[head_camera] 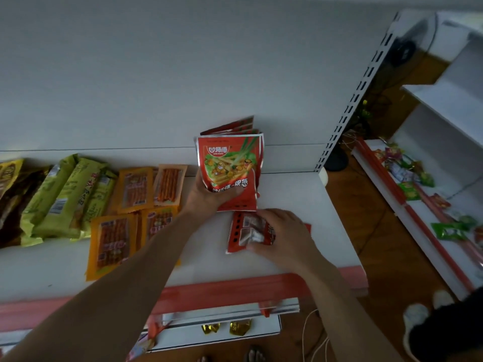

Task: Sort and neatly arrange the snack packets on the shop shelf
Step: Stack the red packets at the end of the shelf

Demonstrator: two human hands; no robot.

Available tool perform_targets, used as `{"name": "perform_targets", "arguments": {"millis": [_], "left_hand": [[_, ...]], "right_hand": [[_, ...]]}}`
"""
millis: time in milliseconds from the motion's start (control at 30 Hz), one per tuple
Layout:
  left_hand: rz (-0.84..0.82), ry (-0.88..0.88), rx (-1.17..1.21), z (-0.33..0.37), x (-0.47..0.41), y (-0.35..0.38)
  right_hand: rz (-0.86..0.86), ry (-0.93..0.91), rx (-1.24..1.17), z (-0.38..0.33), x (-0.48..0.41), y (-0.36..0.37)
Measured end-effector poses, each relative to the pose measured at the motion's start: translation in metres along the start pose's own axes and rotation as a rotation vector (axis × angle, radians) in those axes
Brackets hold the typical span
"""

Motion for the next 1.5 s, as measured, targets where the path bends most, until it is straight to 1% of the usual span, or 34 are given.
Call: {"name": "perform_targets", "arguments": {"millis": [33, 100, 167, 233, 267, 333, 400, 433, 500, 633, 667, 700, 767, 833, 867, 933, 967, 1000, 1033, 1067, 1133, 1167, 1200, 1300, 1433, 1500], "left_hand": [[0.015, -0.003, 0.017, 0.0, 0.001, -0.002], [0.065, 0.004, 0.045, 0.004, 0.003, -0.007], [0.095, 0.007, 0.101, 0.008, 0.004, -0.01], [0.085, -0.019, 0.191, 0.006, 0.007, -0.009], [0.077, -0.035, 0.217, 0.004, 0.009, -0.009], [0.088, -0.065, 0.218, -0.002, 0.016, -0.009], [0.113, -0.092, 0.197, -0.007, 0.023, -0.01], [0.122, -0.096, 0.182, -0.008, 0.026, -0.01], [0.134, -0.088, 0.151, -0.008, 0.033, -0.009], [0.15, -0.069, 0.192, -0.008, 0.043, -0.008], [0.151, -0.068, 0.197, -0.008, 0.045, -0.008], [0.151, -0.068, 0.198, -0.008, 0.047, -0.007], [0.143, -0.058, 0.2, -0.008, 0.049, -0.005], [0.13, -0.053, 0.2, -0.008, 0.051, -0.004], [0.128, -0.055, 0.198, -0.009, 0.051, -0.004], [0.127, -0.058, 0.195, -0.011, 0.052, -0.005], [0.124, -0.056, 0.193, -0.011, 0.053, -0.005], [0.119, -0.051, 0.19, -0.012, 0.053, -0.005], [0.116, -0.046, 0.184, -0.012, 0.053, -0.005], [0.115, -0.045, 0.178, -0.013, 0.054, -0.005], [0.111, -0.038, 0.18, -0.013, 0.055, -0.005], [0.106, -0.03, 0.185, -0.013, 0.055, -0.004], [0.102, -0.024, 0.19, -0.012, 0.056, -0.004], [0.109, -0.012, 0.208, -0.01, 0.056, -0.006], [0.118, -0.009, 0.201, -0.011, 0.054, -0.008], [0.12, -0.008, 0.2, -0.012, 0.054, -0.008]], "right_hand": [[0.049, 0.021, -0.032, 0.002, 0.001, -0.007], [0.088, 0.101, -0.114, 0.013, 0.004, -0.017], [0.1, 0.194, -0.263, 0.028, 0.008, -0.025], [0.1, 0.327, -0.446, 0.045, 0.012, -0.031], [0.073, 0.392, -0.505, 0.051, 0.013, -0.032], [-0.033, 0.468, -0.56, 0.054, 0.014, -0.029], [-0.116, 0.484, -0.619, 0.049, 0.015, -0.023], [-0.117, 0.493, -0.644, 0.049, 0.015, -0.021], [-0.043, 0.519, -0.741, 0.05, 0.017, -0.023], [0.229, 0.626, -1.254, 0.064, 0.02, -0.033], [0.273, 0.636, -1.307, 0.066, 0.019, -0.034], [0.295, 0.641, -1.307, 0.068, 0.016, -0.033], [0.31, 0.675, -1.189, 0.069, 0.013, -0.027], [0.347, 0.695, -0.951, 0.073, 0.015, -0.026], [0.371, 0.666, -0.789, 0.074, 0.016, -0.03], [0.444, 0.516, -0.421, 0.065, 0.016, -0.046], [0.489, 0.395, -0.269, 0.054, 0.014, -0.054], [0.497, 0.258, -0.156, 0.041, 0.009, -0.058], [0.453, 0.131, -0.07, 0.028, 0.002, -0.054], [0.36, 0.039, 0.007, 0.018, -0.005, -0.046], [0.116, -0.041, 0.161, 0.01, -0.017, -0.021], [0.035, -0.049, 0.219, 0.011, -0.02, -0.012], [-0.001, -0.05, 0.248, 0.012, -0.021, -0.008], [0.022, -0.043, 0.291, 0.018, -0.024, -0.016], [-0.057, 0.025, 0.37, 0.035, -0.025, -0.031], [-0.036, 0.036, 0.389, 0.037, -0.024, -0.045]]}}
Point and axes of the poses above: each hand's wrist, its own x-axis away from the middle knuckle, its own y-axis out of the palm, z = x × y, the point moved 9 cm from there along -x, towards the middle knuckle, and after that the axes turned 2 degrees about z, right-handed, at the moved point
